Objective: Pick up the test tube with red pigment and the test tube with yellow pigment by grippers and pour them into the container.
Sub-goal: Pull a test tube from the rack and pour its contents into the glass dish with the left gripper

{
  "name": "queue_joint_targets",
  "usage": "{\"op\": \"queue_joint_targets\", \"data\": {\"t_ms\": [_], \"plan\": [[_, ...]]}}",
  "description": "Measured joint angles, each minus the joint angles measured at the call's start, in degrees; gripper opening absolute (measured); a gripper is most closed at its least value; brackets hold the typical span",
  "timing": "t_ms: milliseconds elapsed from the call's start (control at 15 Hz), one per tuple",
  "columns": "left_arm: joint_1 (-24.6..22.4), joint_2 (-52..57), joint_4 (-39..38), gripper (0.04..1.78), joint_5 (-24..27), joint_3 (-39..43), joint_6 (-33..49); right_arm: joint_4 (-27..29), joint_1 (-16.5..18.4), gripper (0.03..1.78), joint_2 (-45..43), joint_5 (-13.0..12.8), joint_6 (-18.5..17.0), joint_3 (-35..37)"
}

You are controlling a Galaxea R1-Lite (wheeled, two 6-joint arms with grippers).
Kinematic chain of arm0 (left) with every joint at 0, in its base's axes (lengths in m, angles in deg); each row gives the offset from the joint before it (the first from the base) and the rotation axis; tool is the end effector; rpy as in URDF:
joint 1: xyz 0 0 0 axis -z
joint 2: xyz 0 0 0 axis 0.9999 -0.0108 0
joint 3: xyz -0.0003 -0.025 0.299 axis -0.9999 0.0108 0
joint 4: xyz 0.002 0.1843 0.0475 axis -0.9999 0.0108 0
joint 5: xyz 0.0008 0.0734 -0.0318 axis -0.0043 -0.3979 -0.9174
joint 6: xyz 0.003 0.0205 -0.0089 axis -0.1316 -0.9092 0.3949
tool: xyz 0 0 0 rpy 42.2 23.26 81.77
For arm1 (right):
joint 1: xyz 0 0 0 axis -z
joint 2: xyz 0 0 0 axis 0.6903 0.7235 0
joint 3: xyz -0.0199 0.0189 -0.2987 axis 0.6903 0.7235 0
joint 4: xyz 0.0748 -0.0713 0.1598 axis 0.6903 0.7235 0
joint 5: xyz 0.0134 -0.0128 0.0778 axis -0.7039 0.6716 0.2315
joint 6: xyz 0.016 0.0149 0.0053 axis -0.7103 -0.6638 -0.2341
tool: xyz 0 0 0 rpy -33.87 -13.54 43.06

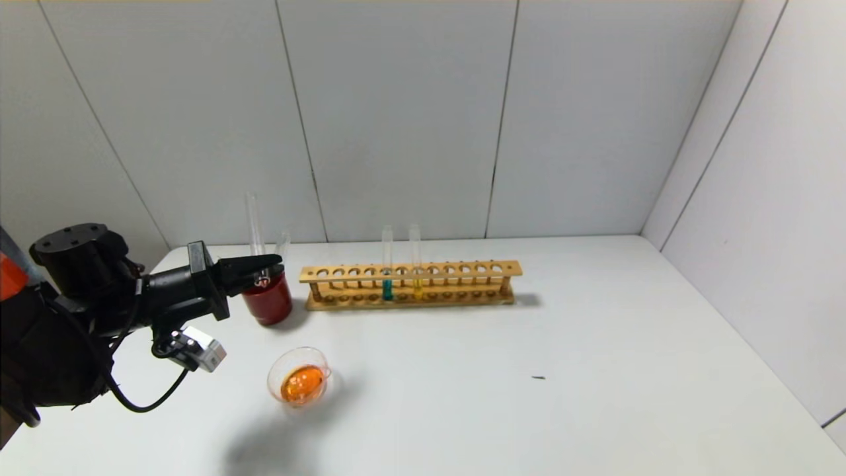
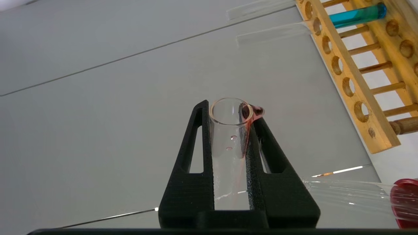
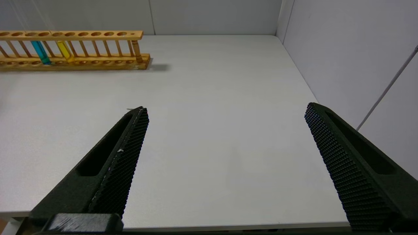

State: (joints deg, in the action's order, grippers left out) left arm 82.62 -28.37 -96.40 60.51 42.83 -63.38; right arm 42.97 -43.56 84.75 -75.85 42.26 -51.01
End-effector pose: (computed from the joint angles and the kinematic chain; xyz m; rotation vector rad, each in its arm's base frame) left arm 0.3133 0.0162 0.1185 1.7102 -1.0119 -0.6906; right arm -0.0228 0.0001 0.0753 0.0017 0.0016 0.0023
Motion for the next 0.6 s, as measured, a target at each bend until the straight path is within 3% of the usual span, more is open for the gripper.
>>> {"op": "queue_joint_targets", "data": {"t_ms": [267, 600], "plan": [[-0.07, 0.06, -0.41, 0.32, -2.07, 0.15, 1.46, 0.0, 0.0, 1.75, 0.0, 0.02, 0.0, 0.0], [-0.1, 2.86, -5.18, 0.32, -14.64, 0.35, 14.37, 0.0, 0.0, 1.75, 0.0, 0.02, 0.0, 0.0]]}}
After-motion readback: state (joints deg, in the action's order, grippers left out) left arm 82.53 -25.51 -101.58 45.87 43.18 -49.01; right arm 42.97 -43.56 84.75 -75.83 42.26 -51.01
